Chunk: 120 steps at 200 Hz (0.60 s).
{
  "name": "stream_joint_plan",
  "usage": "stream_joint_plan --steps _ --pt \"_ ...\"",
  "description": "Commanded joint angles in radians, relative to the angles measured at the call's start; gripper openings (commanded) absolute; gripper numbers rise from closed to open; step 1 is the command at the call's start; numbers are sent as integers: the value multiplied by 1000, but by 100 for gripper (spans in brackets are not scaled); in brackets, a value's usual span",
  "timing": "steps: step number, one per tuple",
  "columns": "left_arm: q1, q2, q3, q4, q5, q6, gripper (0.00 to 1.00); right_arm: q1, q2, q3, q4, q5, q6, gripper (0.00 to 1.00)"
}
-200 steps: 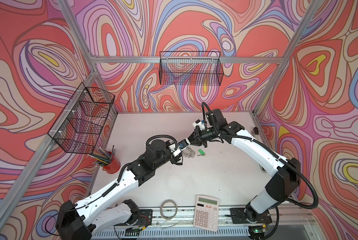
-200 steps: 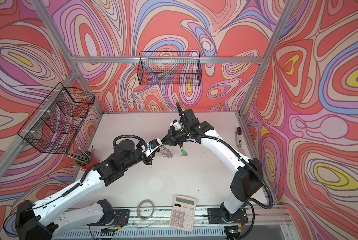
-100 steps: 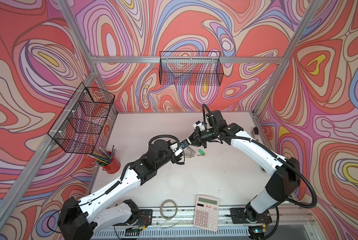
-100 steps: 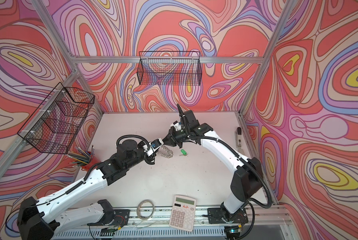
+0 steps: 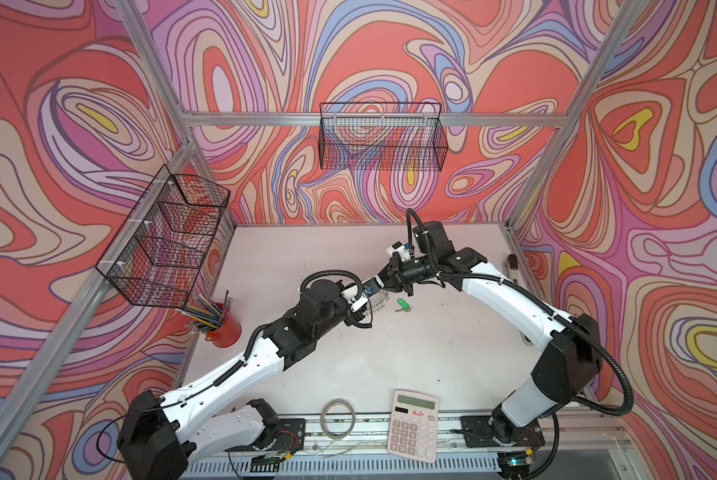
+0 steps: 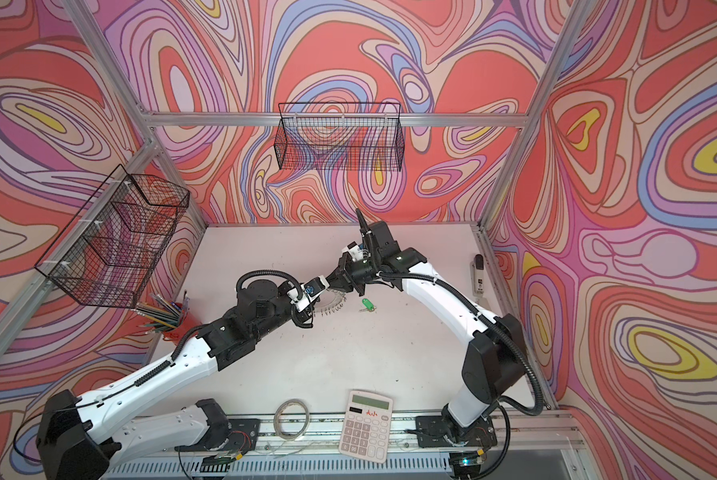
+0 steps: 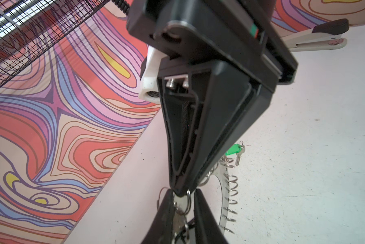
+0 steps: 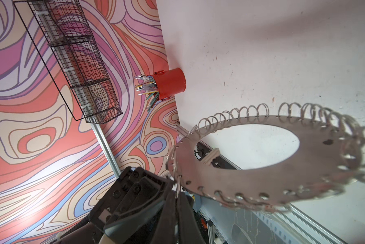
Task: Attach keys to a key ring
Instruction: Insert the key into the keyring.
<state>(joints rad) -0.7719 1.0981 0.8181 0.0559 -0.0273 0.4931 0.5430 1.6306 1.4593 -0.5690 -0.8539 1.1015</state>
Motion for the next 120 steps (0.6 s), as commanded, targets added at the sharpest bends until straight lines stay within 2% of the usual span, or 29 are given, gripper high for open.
stream_joint_plan --steps 1,35,120 --pt "-9 27 19 -16 -16 9 20 6 -27 15 1 -29 4 0" --pt "-22 12 -16 4 -79 -16 21 5 -30 21 -6 -16 -1 0" --pt "-24 60 -19 90 -132 -43 20 5 -72 -49 87 -33 83 0"
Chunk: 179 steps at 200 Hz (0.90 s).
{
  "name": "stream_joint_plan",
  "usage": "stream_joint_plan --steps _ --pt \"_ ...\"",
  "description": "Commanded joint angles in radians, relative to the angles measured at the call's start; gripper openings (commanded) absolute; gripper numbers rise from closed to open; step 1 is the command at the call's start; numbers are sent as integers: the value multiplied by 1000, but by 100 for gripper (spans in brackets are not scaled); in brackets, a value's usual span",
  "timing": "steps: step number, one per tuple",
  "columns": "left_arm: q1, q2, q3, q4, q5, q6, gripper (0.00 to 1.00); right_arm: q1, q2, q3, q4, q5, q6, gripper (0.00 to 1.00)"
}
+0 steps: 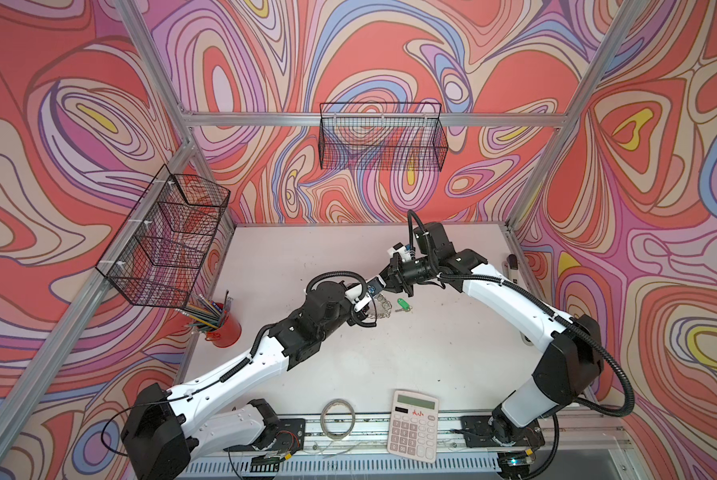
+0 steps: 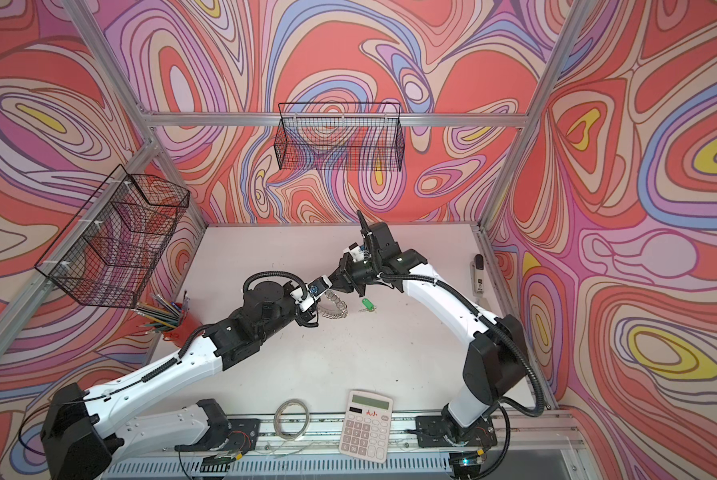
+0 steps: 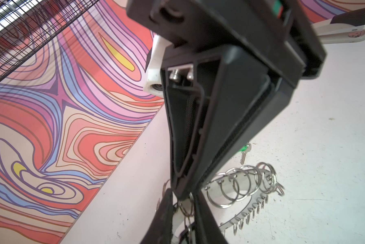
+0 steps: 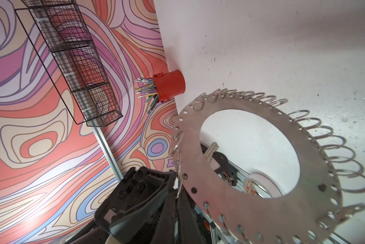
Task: Attach keys to a key ring
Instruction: Insert the key into the keyring.
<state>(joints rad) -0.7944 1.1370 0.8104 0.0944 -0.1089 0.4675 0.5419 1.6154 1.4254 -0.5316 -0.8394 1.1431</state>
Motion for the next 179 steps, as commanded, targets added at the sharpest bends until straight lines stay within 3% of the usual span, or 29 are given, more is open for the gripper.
stream_joint_plan --steps 1,42,79,145,179 --pt "-2 21 -11 54 -51 -17 19 6 -57 -16 49 -47 41 0" --pt "-2 41 -4 93 -69 -17 13 7 -61 -36 62 -63 49 0" --pt "-2 43 -4 122 -83 -21 0 6 -64 -43 43 -74 29 0" --pt "-2 32 -11 113 -46 -38 0 7 -68 -50 12 -86 -16 0" --pt "-2 17 -3 61 12 -66 0 5 -46 -8 -72 -97 -122 0"
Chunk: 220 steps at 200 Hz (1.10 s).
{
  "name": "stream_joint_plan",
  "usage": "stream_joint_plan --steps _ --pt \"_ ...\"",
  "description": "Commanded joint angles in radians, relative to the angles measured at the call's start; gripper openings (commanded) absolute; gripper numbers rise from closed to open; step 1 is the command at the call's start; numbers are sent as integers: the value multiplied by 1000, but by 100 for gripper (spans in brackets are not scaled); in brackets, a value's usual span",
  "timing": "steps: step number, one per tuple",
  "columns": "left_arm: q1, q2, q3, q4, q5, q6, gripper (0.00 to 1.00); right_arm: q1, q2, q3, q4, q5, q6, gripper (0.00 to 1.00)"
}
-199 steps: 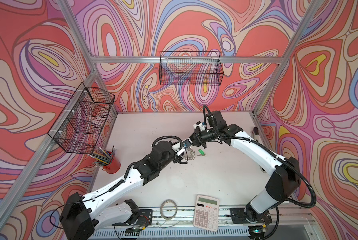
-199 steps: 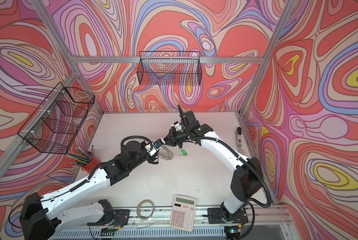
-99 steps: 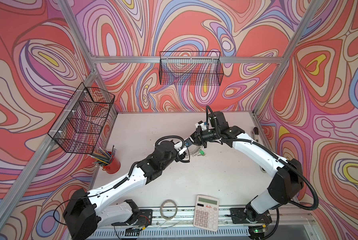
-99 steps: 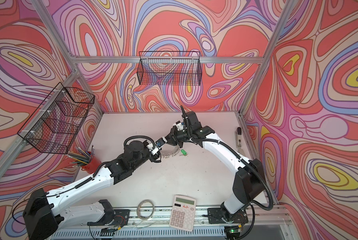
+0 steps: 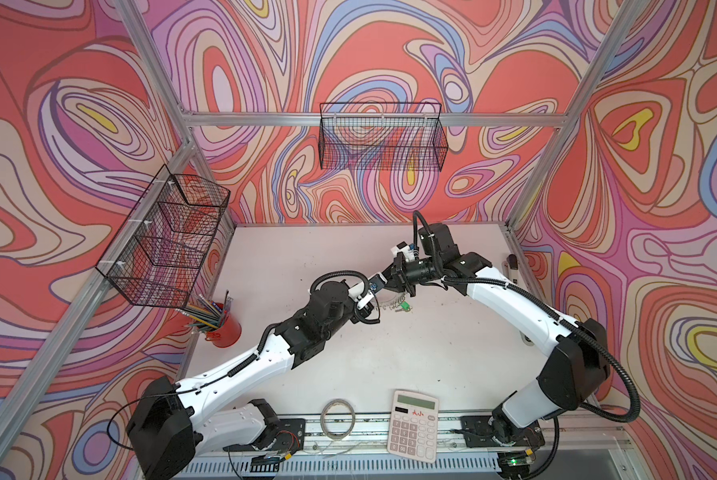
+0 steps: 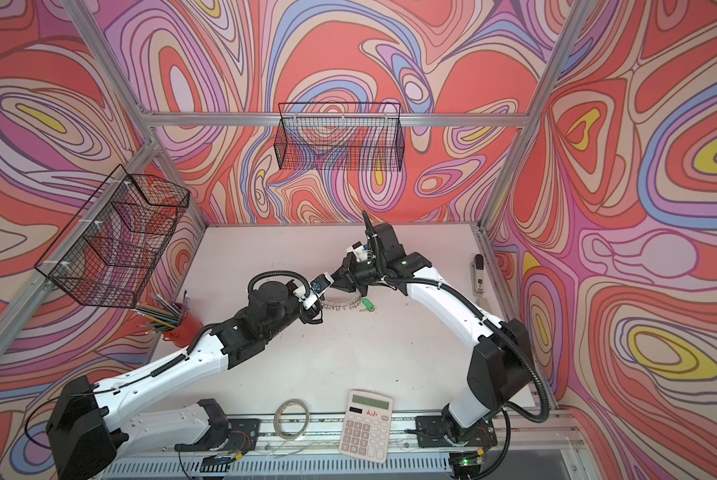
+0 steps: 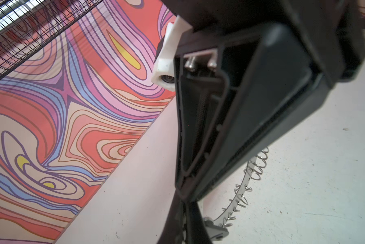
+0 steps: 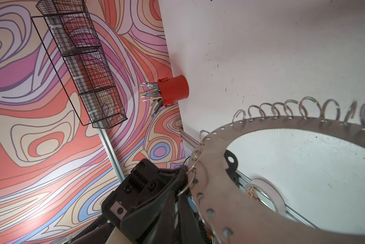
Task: Attach keys to a key ring
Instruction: Insert the key into the keyring.
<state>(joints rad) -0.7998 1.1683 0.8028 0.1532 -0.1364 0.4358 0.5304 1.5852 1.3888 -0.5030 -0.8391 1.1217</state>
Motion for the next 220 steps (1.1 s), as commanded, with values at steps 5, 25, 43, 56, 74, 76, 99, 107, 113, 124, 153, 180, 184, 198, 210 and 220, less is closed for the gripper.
stream_joint_plan --steps 5,25,43,56,74,76,99,107,113,124,153,180,184,198,210,220 --pt "4 -16 7 -11 47 -42 0 14 -9 46 -120 -99 -125 0" --pt "4 -24 20 -61 98 -80 0 2 7 127 -205 -88 -238 18" --pt "4 -25 41 -124 146 -123 0 -15 0 168 -214 -90 -293 28" --pt "6 -27 54 -164 177 -150 0 -29 -9 191 -209 -96 -332 29" --pt "4 -30 65 -208 207 -181 0 -47 -28 214 -191 -100 -381 31" --pt "5 -30 67 -211 211 -182 0 -49 -30 217 -191 -99 -390 32" --pt "5 -45 76 -250 241 -225 0 -72 -44 290 -287 -15 -580 40" --pt "7 -52 79 -262 255 -237 0 -71 -40 321 -346 30 -657 41" --pt "8 -58 84 -270 262 -250 0 -71 -40 335 -385 51 -718 42" --pt "16 -70 90 -285 287 -274 0 -70 -49 326 -424 97 -791 43" --pt "43 -96 117 -331 363 -330 0 -71 -118 185 -391 136 -886 52" --pt "60 -110 146 -369 405 -376 0 -70 -149 112 -385 146 -950 57" --pt "62 -111 148 -371 412 -385 0 -68 -152 104 -383 145 -956 57" --pt "67 -112 158 -375 407 -408 0 -58 -164 72 -354 131 -962 59" --pt "68 -108 171 -388 386 -430 0 -46 -178 40 -311 118 -955 59" --pt "68 -103 184 -396 376 -450 0 -36 -185 22 -287 107 -953 60"
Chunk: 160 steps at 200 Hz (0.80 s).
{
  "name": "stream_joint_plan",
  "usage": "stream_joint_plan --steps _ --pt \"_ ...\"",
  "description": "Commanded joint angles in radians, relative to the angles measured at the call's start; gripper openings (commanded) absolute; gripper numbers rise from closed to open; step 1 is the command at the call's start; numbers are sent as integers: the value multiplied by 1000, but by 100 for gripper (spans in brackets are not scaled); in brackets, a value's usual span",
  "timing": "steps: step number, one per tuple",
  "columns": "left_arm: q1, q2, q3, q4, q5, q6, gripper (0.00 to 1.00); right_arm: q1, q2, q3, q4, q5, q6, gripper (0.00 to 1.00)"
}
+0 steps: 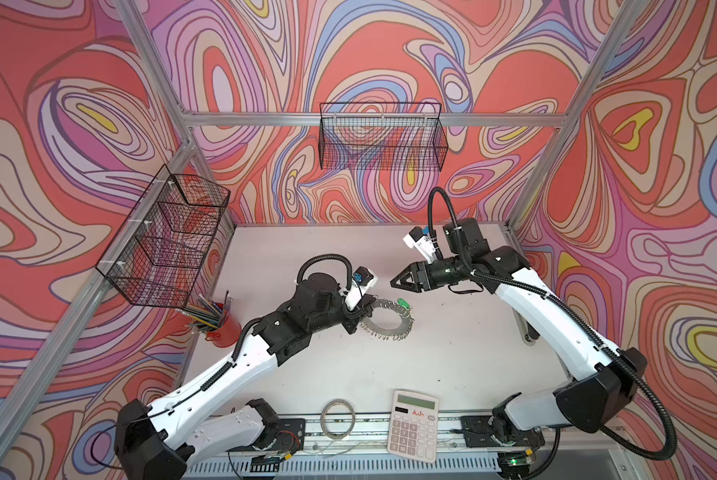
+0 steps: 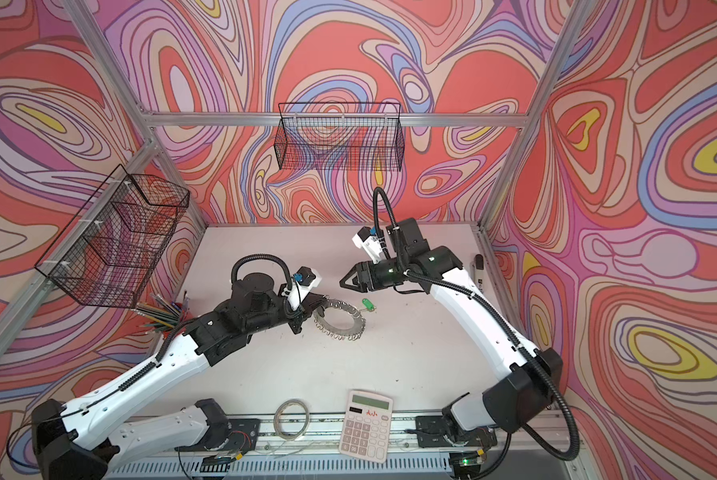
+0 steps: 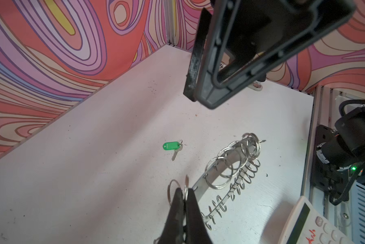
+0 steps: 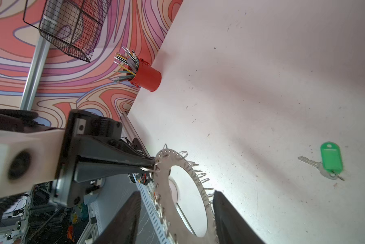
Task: Attach keys to a key ring
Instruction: Insert the key into the keyring.
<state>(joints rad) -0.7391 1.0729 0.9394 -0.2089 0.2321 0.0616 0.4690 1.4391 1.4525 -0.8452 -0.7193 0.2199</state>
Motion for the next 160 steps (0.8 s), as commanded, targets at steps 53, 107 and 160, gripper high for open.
stream_joint_plan --steps 53,107,160 --pt "9 37 98 -72 -5 -143 0 119 -22 -60 44 33 -111 60" --pt "31 95 105 -69 -37 -153 0 146 -29 -140 118 147 -129 59" --pt "52 116 160 -116 31 -191 0 158 -92 -215 228 266 -175 62"
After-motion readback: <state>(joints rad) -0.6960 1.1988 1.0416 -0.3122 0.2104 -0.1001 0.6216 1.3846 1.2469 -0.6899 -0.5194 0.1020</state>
